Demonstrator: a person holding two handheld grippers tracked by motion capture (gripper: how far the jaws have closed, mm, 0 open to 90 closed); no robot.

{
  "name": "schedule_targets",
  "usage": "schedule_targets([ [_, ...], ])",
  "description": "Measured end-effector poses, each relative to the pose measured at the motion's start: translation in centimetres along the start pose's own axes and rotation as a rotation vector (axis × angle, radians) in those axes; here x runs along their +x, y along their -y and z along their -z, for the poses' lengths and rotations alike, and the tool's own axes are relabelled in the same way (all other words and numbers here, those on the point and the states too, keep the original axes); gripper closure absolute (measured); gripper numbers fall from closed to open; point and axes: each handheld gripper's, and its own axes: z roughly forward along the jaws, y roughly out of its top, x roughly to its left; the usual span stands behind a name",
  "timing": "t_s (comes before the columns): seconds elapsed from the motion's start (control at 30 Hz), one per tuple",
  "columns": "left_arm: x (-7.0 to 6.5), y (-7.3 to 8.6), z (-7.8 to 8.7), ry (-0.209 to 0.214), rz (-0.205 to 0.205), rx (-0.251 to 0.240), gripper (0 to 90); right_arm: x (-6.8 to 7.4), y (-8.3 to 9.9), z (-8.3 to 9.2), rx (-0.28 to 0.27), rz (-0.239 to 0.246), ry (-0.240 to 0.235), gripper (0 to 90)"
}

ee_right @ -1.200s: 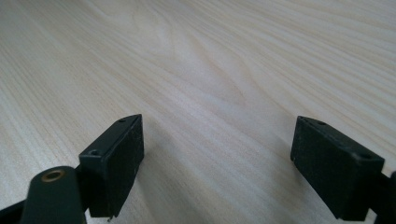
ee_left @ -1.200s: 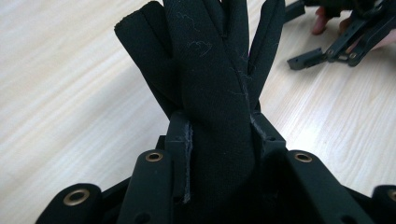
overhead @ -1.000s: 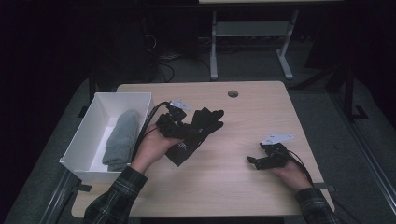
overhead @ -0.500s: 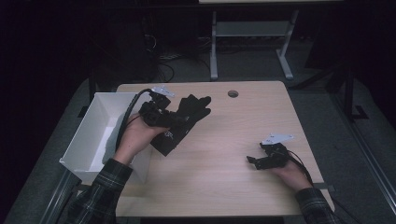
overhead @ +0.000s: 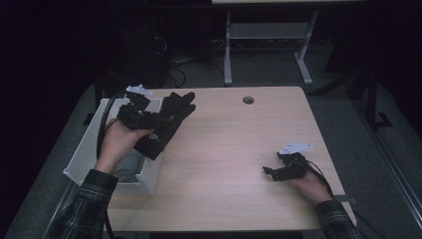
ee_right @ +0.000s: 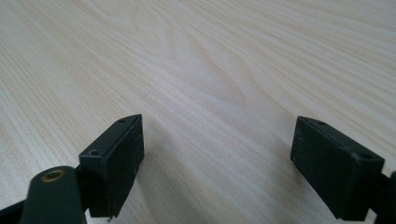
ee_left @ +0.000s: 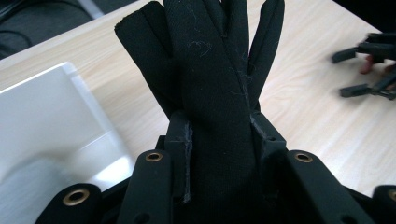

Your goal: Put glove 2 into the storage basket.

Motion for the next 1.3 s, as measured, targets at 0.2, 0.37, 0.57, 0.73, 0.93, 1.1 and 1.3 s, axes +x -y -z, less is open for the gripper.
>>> schedule_targets([
  [0.2,2.7,1.7,2.1,-0.053,0.071,-0.029,65.2,0.0,0.0,0.0,0.0,0.0,0.0,17.1],
  [0.37,4.8,3.4,3.3,-0.108,0.138,-0.036,65.2,0.0,-0.1,-0.1,0.001,-0.004,0.003,16.6],
  [0.57,7.1,5.8,3.1,-0.145,0.216,-0.018,65.0,0.1,-0.1,0.0,0.004,-0.008,0.002,16.5],
  [0.73,8.3,7.4,1.6,-0.165,0.253,0.016,64.7,0.1,0.0,0.0,0.003,-0.007,0.002,16.5],
  [0.93,9.1,8.7,0.3,-0.19,0.291,0.051,64.5,0.1,0.0,0.0,0.003,-0.008,0.002,16.5],
  [1.1,9.3,9.2,-0.6,-0.182,0.319,0.065,64.1,0.1,0.0,0.0,0.003,-0.008,0.002,16.5],
  [1.3,9.1,9.3,-1.7,-0.182,0.312,0.087,61.8,0.1,0.0,0.0,0.003,-0.008,0.002,16.5],
])
